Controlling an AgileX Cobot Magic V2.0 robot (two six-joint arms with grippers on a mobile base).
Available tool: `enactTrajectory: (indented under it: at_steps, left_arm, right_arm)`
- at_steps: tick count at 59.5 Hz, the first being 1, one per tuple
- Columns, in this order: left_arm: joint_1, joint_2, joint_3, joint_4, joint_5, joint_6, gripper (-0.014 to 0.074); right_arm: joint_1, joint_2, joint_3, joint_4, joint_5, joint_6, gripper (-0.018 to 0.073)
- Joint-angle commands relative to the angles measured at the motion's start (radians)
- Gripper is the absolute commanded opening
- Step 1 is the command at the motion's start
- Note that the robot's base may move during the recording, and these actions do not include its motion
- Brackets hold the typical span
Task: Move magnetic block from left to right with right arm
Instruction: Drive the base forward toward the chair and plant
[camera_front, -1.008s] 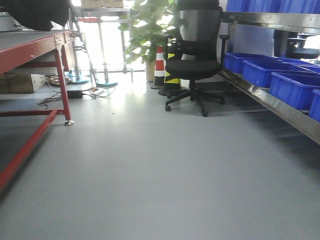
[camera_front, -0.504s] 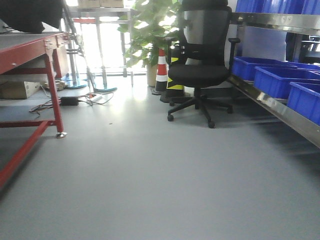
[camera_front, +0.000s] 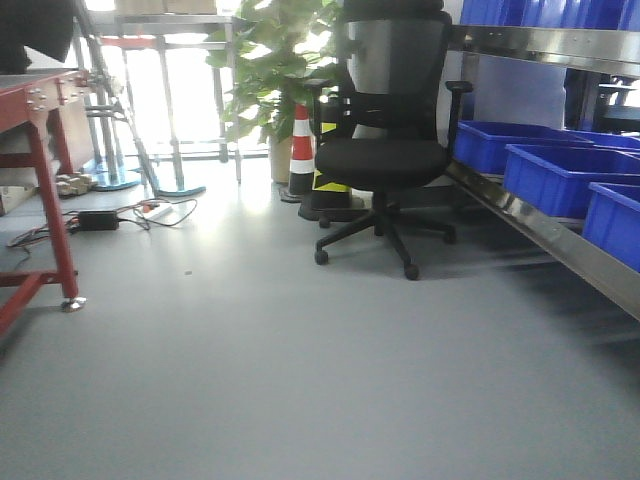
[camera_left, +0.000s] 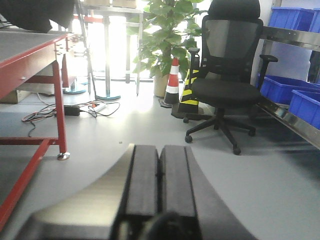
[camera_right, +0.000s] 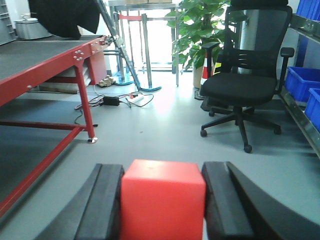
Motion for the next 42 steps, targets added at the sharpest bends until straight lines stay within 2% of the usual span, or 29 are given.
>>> enactTrajectory:
  at_steps: [1, 42]
  left_arm:
    - [-0.007, -0.015, 0.01, 0.0, -0.091, -0.007, -0.0116]
    - [-0.007, -0.013, 0.01, 0.0, -0.091, -0.007, -0.0116]
  right_arm:
    - [-0.007, 0.014, -0.026, -0.023, -0.09, -0.009, 0.0256]
    - [-0.007, 0.014, -0.026, -0.023, -0.09, -0.009, 0.0256]
